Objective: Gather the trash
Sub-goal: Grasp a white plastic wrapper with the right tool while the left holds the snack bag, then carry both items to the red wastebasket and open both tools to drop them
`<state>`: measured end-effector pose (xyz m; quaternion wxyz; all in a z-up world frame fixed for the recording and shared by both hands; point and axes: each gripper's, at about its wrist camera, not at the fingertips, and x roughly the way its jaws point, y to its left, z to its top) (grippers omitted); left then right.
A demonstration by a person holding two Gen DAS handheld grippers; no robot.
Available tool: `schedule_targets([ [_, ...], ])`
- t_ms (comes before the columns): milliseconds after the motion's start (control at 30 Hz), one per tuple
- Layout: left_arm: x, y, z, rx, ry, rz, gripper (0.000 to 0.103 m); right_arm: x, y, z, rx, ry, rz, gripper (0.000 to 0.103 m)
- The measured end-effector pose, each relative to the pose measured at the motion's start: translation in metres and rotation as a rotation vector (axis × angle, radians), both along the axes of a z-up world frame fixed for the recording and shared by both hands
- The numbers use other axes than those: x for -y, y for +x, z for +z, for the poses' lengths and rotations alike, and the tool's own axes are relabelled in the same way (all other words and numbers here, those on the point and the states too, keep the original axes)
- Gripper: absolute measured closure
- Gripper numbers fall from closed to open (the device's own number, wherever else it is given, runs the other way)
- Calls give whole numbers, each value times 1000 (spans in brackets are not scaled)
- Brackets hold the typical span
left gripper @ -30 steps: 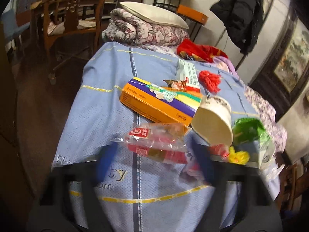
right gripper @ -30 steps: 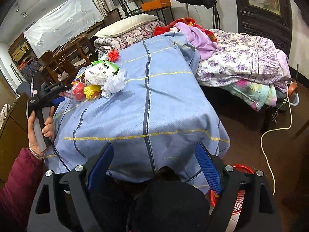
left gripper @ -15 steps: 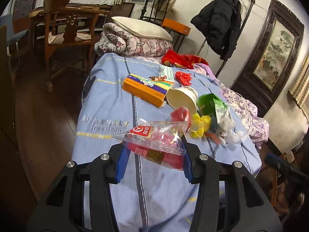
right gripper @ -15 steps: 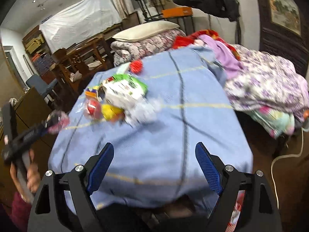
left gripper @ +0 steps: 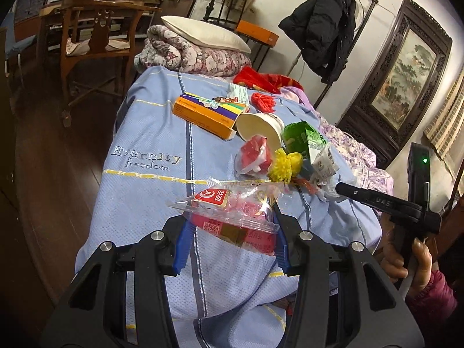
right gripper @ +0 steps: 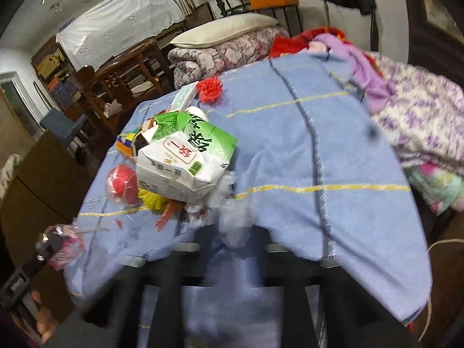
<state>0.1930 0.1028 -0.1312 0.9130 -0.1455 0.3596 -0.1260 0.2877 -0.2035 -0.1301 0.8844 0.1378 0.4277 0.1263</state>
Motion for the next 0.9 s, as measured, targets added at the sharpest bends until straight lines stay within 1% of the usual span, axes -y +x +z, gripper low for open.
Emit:
schedule_targets([
  [33,0,-1,1,4,-1,-1,56,0,-4,5,27,-3,-6,93],
  [100,3,-3,6,17,-3,-6,56,0,-17,24,105,-37,-11,93],
  [167,5,-4,9,24,-5,-12,56,4,-30,47,168,-37,-8,93],
  [300,12,-11,18,43,-1,-23,56,20,-48,81,243,-13,-26,93],
  [433,19,-21,30,65,5,-34,56,38,-64,101,277,23,-47,93],
  [567,30,-32,42,85,13,-54,56,52,-89,114,308,22,-66,93],
  [733,51,-44,56,108,19,-111,56,77,-123,119,312,6,-114,93],
  [900,86,-54,71,133,22,-196,56,114,-167,124,317,-13,-185,93],
])
